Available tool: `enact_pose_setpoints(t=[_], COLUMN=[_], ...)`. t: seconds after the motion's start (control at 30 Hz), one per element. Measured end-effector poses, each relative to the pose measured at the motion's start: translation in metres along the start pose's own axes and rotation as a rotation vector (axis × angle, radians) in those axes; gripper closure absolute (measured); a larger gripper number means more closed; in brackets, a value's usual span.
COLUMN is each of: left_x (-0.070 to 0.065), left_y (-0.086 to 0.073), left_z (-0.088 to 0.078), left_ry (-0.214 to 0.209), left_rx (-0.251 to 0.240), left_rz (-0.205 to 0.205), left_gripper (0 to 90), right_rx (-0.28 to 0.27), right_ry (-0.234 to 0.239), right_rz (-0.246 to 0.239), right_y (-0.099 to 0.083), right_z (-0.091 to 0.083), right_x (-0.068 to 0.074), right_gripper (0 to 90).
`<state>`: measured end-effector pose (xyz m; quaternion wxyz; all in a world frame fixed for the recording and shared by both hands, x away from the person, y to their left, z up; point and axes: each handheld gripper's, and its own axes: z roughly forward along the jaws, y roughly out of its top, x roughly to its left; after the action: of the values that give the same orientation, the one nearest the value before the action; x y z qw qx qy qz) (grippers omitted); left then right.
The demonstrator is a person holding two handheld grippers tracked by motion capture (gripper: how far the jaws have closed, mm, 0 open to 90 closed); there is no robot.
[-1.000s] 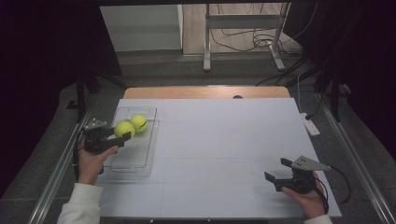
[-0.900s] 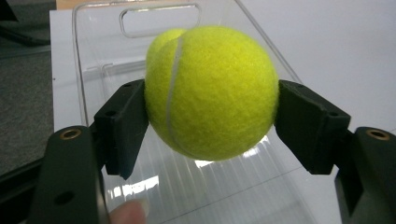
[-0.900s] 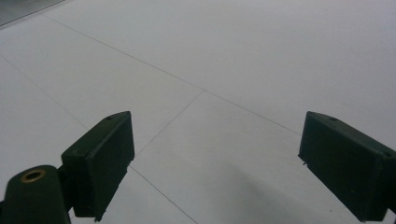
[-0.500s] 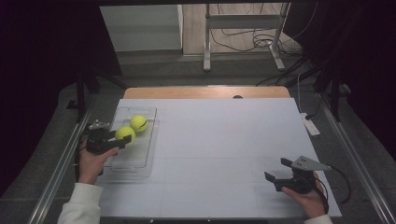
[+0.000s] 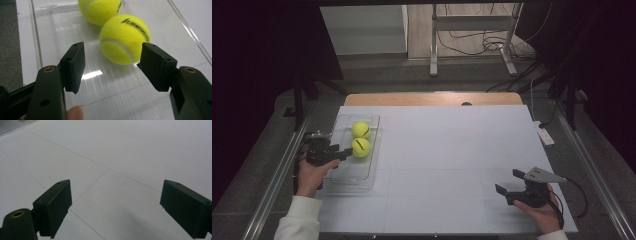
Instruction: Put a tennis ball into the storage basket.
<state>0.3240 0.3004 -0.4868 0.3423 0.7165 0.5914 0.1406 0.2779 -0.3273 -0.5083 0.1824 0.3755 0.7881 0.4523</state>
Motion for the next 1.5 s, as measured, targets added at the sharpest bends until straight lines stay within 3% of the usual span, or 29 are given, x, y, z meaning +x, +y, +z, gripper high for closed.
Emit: enact_pose_setpoints(t=[0.2, 0.63, 0.9, 1.2, 1.5], left_x=[-0.003, -0.008, -0.016, -0.045, -0.069], left_y=[0.0, 0.002, 0.001, -0.002, -0.006], left_z=[-0.002, -0.012, -0.02, -0.022, -0.019], left_ry=[-0.006, -0.127, -0.183, -0.228, -0.253], left_rx=[-0.021, -0.134, -0.172, -0.198, -0.188], left_rz=[0.012, 0.012, 0.052, 0.146, 0.19], left_gripper=[34.5, 22.7, 19.2, 17.5, 17.0], right_rx=[-0.001, -0.001, 0.001, 0.0, -0.019], right_ry=[0.0, 0.001, 0.0, 0.003, 0.016], right_rz=[0.0, 0.0, -0.002, 0.003, 0.002], right_y=[0.0, -0.001, 0.0, 0.0, 0.003], right_z=[0.0, 0.0, 0.0, 0.002, 0.001], right_x=[0.0, -0.001, -0.001, -0.001, -0.001], right_gripper=[10.6, 10.6, 10.6, 10.6, 10.6])
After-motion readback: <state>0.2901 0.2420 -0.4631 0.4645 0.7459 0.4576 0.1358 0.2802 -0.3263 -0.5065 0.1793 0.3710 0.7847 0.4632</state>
